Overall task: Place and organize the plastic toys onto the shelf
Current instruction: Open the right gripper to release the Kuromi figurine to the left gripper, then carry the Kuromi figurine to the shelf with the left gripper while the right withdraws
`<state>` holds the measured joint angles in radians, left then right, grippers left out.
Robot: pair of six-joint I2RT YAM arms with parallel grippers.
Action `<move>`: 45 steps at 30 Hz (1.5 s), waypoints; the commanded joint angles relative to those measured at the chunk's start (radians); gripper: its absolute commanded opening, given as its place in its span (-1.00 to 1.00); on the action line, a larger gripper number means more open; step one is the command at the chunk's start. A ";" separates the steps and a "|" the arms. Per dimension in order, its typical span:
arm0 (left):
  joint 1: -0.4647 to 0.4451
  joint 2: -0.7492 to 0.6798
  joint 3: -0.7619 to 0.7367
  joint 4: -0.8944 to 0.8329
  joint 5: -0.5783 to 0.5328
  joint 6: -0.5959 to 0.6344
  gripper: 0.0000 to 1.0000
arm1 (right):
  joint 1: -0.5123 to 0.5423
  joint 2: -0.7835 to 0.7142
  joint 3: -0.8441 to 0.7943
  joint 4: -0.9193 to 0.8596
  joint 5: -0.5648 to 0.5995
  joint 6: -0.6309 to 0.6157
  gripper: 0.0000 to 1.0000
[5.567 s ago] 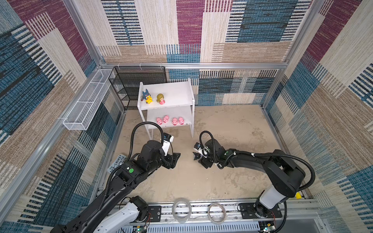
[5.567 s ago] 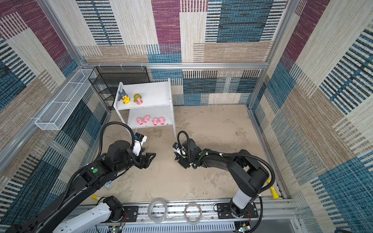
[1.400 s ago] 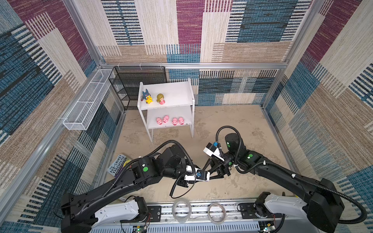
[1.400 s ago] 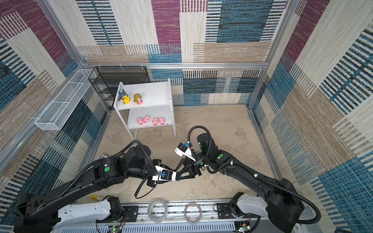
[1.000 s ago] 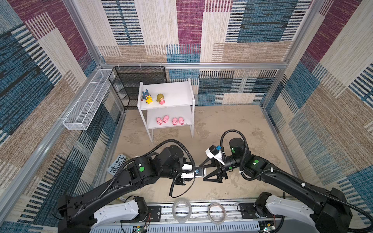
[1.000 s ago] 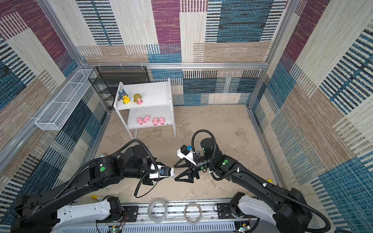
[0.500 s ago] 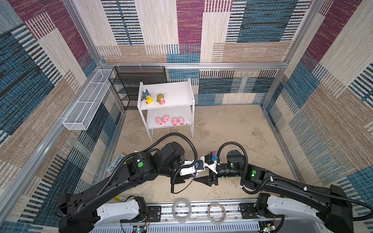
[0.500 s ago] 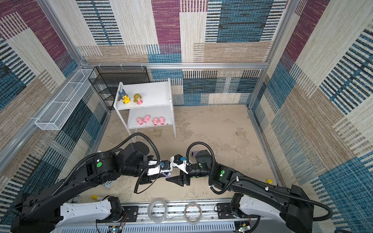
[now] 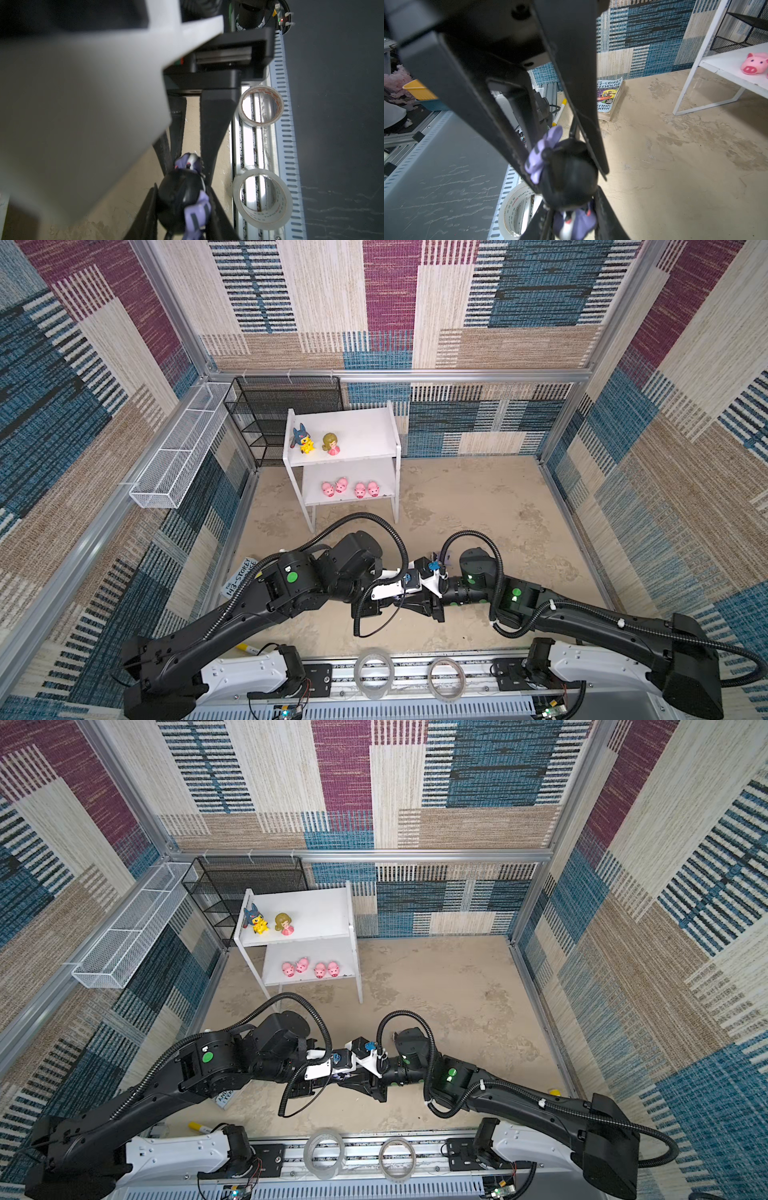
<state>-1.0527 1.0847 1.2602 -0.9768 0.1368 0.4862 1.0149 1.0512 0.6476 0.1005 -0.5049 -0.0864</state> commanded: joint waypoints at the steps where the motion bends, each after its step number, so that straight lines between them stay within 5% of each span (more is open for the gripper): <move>1: 0.017 -0.008 0.005 0.025 0.040 -0.014 -0.43 | 0.003 -0.013 -0.007 0.065 0.004 -0.014 -0.47; 7: 0.128 -0.082 -0.035 0.101 0.242 -0.058 0.30 | 0.002 -0.049 -0.046 0.150 -0.015 0.032 -0.51; 14: 0.206 -0.216 -0.212 0.397 0.430 -0.225 0.44 | 0.002 -0.082 -0.066 0.273 -0.066 0.128 -0.52; 23: 0.209 -0.262 -0.312 0.619 0.527 -0.352 0.02 | 0.001 -0.095 -0.092 0.365 -0.076 0.208 -0.54; 34: 0.213 -0.247 -0.305 0.607 0.527 -0.341 -0.40 | 0.002 -0.120 -0.113 0.393 -0.048 0.227 -0.51; 40: 0.230 -0.199 -0.231 0.518 0.470 -0.259 -0.45 | 0.001 -0.120 -0.118 0.365 -0.017 0.218 0.00; 45: 0.333 -0.088 -0.072 0.395 0.452 -0.138 -0.47 | 0.002 -0.133 -0.141 0.351 0.003 0.211 0.34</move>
<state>-0.7605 0.9565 1.1229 -0.5087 0.6113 0.2470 1.0149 0.9268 0.5163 0.4412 -0.5201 0.1291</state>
